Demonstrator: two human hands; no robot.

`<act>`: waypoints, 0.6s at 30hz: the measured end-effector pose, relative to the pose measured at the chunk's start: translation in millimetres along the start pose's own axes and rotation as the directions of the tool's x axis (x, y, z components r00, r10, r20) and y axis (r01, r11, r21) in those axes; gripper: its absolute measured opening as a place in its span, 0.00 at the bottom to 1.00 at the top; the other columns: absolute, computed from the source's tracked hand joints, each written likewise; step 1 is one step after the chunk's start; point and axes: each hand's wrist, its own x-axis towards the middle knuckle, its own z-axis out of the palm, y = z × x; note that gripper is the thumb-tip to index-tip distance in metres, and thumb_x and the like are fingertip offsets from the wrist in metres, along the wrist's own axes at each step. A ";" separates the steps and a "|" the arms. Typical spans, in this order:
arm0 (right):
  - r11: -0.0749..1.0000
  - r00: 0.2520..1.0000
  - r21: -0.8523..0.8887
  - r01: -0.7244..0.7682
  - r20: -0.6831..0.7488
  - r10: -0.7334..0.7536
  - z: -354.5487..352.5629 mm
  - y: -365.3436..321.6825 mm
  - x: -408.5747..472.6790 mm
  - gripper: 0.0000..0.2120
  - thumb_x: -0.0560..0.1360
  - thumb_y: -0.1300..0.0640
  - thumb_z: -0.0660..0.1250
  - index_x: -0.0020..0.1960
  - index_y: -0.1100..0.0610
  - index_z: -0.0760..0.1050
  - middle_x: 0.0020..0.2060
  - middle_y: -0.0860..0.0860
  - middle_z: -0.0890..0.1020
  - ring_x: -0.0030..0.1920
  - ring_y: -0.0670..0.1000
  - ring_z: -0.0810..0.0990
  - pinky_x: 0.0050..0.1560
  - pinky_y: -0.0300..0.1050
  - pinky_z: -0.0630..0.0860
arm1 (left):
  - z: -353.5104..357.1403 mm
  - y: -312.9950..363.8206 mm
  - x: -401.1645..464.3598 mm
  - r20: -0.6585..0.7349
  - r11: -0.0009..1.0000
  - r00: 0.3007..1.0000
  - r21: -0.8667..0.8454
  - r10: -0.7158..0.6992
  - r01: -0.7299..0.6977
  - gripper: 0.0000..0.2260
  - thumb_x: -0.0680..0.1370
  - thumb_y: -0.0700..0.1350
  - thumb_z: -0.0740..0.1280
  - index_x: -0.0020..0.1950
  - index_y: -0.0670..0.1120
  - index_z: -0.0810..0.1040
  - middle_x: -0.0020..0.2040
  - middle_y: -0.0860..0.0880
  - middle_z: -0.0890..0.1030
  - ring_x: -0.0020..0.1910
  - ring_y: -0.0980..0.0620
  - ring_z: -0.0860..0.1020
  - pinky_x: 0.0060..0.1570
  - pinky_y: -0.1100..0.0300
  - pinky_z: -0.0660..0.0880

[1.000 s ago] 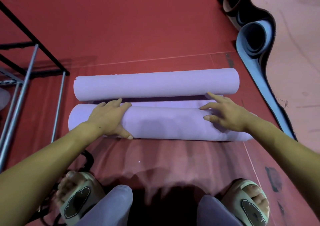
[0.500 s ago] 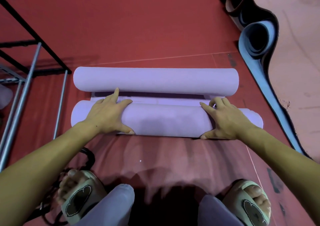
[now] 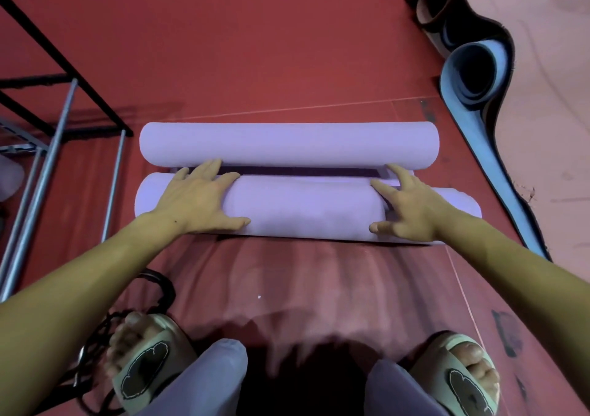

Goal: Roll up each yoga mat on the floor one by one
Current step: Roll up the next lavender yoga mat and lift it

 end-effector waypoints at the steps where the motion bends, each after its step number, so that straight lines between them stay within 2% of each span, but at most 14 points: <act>1: 1.000 1.000 0.003 -0.002 0.000 0.002 2.0 -1.7 -0.4 0.53 0.65 0.24 0.58 0.83 0.50 0.57 0.81 0.61 0.51 0.77 0.67 0.61 0.76 0.65 0.63 | -0.3 0.1 0.9 0.001 1.000 1.000 -0.002 0.005 -0.005 0.50 0.63 0.81 0.59 0.80 0.57 0.64 0.79 0.45 0.62 0.80 0.47 0.60 0.75 0.42 0.62; 3: 1.000 1.000 0.031 -0.006 -0.008 0.006 6.9 -3.7 -3.1 0.51 0.65 0.26 0.59 0.82 0.51 0.59 0.79 0.58 0.55 0.76 0.63 0.62 0.76 0.66 0.60 | -0.9 0.1 2.8 -0.004 1.000 1.000 -0.019 0.007 -0.007 0.50 0.62 0.81 0.60 0.78 0.56 0.66 0.75 0.46 0.65 0.75 0.47 0.65 0.71 0.43 0.66; 5: 0.995 0.998 0.095 0.015 -0.067 -0.009 8.3 -2.9 -5.7 0.48 0.64 0.27 0.61 0.78 0.50 0.62 0.72 0.53 0.63 0.71 0.59 0.67 0.73 0.65 0.63 | -1.5 -1.3 5.1 -0.006 1.000 1.000 -0.025 0.012 -0.012 0.49 0.61 0.80 0.61 0.77 0.56 0.68 0.69 0.48 0.67 0.71 0.48 0.68 0.68 0.45 0.68; 7: 0.990 0.992 0.127 0.054 -0.119 -0.039 8.1 0.6 -6.8 0.43 0.64 0.29 0.64 0.74 0.49 0.66 0.65 0.50 0.70 0.65 0.57 0.70 0.69 0.61 0.67 | -1.0 -2.2 6.4 0.008 1.000 1.000 -0.012 0.012 -0.012 0.49 0.61 0.80 0.61 0.78 0.56 0.67 0.70 0.47 0.66 0.72 0.48 0.66 0.68 0.45 0.67; 9: 0.992 0.985 0.099 0.080 -0.157 -0.063 10.1 2.2 -6.3 0.41 0.66 0.28 0.64 0.73 0.49 0.67 0.64 0.49 0.73 0.63 0.58 0.72 0.68 0.59 0.68 | 0.5 -2.8 8.2 0.028 1.000 1.000 0.008 0.004 -0.004 0.50 0.61 0.81 0.60 0.79 0.58 0.64 0.73 0.45 0.64 0.75 0.47 0.64 0.69 0.44 0.66; 11: 0.996 0.978 0.030 0.079 -0.198 -0.072 13.6 -0.4 -6.5 0.41 0.70 0.25 0.61 0.74 0.49 0.67 0.67 0.49 0.73 0.65 0.59 0.73 0.70 0.60 0.67 | 2.2 -4.0 10.8 0.042 1.000 0.999 0.025 0.008 -0.009 0.51 0.60 0.82 0.61 0.79 0.58 0.63 0.70 0.47 0.65 0.73 0.48 0.65 0.66 0.45 0.67; 13: 0.999 0.973 0.017 0.044 -0.229 -0.039 15.4 -5.9 -9.5 0.44 0.71 0.20 0.60 0.76 0.48 0.67 0.70 0.48 0.72 0.69 0.57 0.72 0.73 0.60 0.67 | 2.9 -5.2 14.1 0.046 1.000 0.999 0.020 0.014 -0.015 0.52 0.60 0.82 0.62 0.79 0.58 0.61 0.69 0.47 0.64 0.72 0.47 0.65 0.66 0.44 0.68; 15: 1.000 0.969 0.024 0.010 -0.248 -0.004 16.3 -9.4 -11.0 0.49 0.67 0.16 0.60 0.77 0.47 0.67 0.72 0.47 0.72 0.70 0.55 0.71 0.74 0.60 0.66 | 5.0 -6.4 15.6 0.050 0.999 0.999 0.044 0.016 -0.018 0.54 0.59 0.82 0.63 0.80 0.58 0.59 0.76 0.43 0.61 0.77 0.46 0.60 0.71 0.41 0.65; 18: 0.997 0.974 -0.076 0.010 -0.227 -0.027 22.6 -6.0 -6.2 0.59 0.61 0.14 0.62 0.80 0.50 0.63 0.74 0.48 0.70 0.73 0.56 0.70 0.75 0.66 0.64 | 11.9 -5.7 17.0 0.053 0.993 0.998 0.112 0.021 -0.027 0.59 0.56 0.81 0.69 0.81 0.56 0.56 0.81 0.38 0.55 0.82 0.44 0.51 0.77 0.38 0.58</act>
